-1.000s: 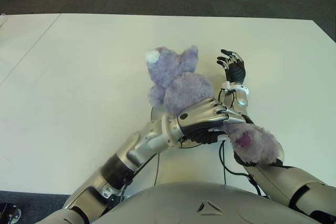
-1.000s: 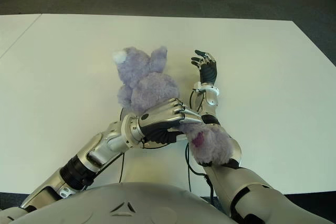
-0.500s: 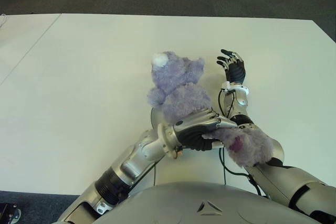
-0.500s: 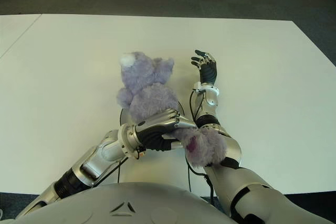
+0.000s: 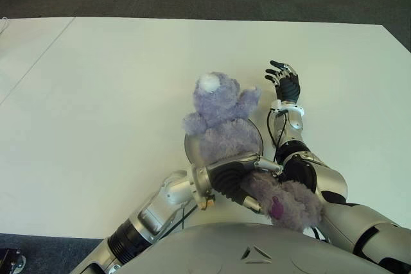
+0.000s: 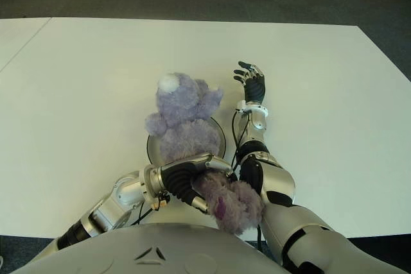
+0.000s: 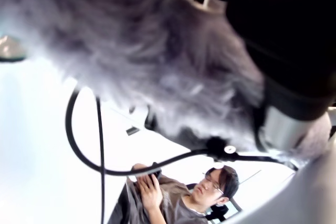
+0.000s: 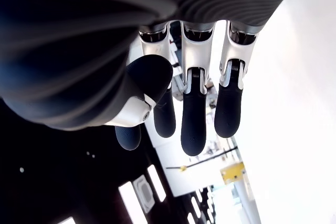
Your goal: Put the doll into the plate.
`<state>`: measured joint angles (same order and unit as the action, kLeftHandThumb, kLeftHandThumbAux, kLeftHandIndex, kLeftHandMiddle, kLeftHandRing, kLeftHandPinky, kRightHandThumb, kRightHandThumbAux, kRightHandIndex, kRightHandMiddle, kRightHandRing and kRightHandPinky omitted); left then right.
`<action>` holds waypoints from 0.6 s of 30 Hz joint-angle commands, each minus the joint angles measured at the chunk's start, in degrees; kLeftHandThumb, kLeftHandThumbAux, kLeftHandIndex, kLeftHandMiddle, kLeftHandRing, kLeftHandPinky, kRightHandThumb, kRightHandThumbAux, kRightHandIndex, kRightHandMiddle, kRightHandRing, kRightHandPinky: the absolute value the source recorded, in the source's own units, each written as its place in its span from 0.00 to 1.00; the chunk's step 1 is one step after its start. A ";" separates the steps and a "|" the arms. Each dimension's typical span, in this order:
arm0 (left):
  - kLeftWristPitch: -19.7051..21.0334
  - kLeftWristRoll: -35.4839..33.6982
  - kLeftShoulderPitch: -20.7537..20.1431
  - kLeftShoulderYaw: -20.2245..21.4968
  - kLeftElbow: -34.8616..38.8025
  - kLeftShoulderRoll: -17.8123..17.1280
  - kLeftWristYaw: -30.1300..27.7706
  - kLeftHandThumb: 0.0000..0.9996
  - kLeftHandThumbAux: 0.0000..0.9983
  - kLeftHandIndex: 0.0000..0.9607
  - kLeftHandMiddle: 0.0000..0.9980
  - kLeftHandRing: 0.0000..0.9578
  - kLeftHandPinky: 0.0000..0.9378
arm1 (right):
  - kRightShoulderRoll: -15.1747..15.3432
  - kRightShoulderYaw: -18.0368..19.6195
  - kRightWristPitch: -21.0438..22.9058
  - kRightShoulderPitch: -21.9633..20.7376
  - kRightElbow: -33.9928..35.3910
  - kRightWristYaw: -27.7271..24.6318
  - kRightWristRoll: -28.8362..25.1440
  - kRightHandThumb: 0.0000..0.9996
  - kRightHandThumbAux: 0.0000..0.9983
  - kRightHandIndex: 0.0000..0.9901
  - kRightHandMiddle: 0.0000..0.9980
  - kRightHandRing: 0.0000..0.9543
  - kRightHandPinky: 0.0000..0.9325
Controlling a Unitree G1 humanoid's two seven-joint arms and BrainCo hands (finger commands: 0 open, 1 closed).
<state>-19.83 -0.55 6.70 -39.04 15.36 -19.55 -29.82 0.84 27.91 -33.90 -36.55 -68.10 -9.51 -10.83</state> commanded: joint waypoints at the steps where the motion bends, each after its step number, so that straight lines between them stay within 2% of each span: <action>1: 11.08 -7.61 0.12 -0.27 1.23 -3.57 -7.95 0.05 0.57 0.00 0.07 0.10 0.11 | -4.69 1.33 7.24 13.28 -8.61 0.57 -1.70 1.00 0.69 0.43 0.32 0.45 0.45; 5: 16.11 -10.32 -0.96 -0.14 2.61 -4.83 -10.88 0.03 0.55 0.00 0.04 0.07 0.09 | -4.65 1.50 7.31 13.30 -8.61 0.52 -1.88 1.00 0.69 0.43 0.32 0.45 0.44; 7: 17.28 -12.21 -1.54 -0.16 2.20 -5.22 -12.92 0.02 0.53 0.00 0.01 0.04 0.07 | -4.62 1.54 7.34 13.32 -8.63 0.64 -1.91 1.00 0.69 0.43 0.32 0.45 0.45; 8: 17.42 -12.90 -1.72 -0.13 1.81 -5.29 -13.76 0.02 0.51 0.00 0.00 0.01 0.02 | -4.62 1.53 7.34 13.32 -8.63 0.71 -1.88 1.00 0.69 0.43 0.32 0.45 0.45; 12: 13.07 -12.40 -2.92 -0.39 -6.19 -4.43 -17.65 0.00 0.49 0.00 0.00 0.00 0.00 | -4.72 1.58 7.20 13.09 -8.64 0.87 -1.91 1.00 0.69 0.43 0.33 0.44 0.46; 18: 13.27 -11.33 -4.33 -0.37 -7.81 -5.53 -19.98 0.00 0.45 0.00 0.00 0.00 0.00 | -4.81 0.92 6.67 13.10 -8.58 1.30 -1.23 1.00 0.69 0.44 0.33 0.44 0.46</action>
<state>-10.23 -13.62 2.22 -38.21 13.38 -22.10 -44.69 0.83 27.86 -33.86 -36.52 -68.10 -9.73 -10.90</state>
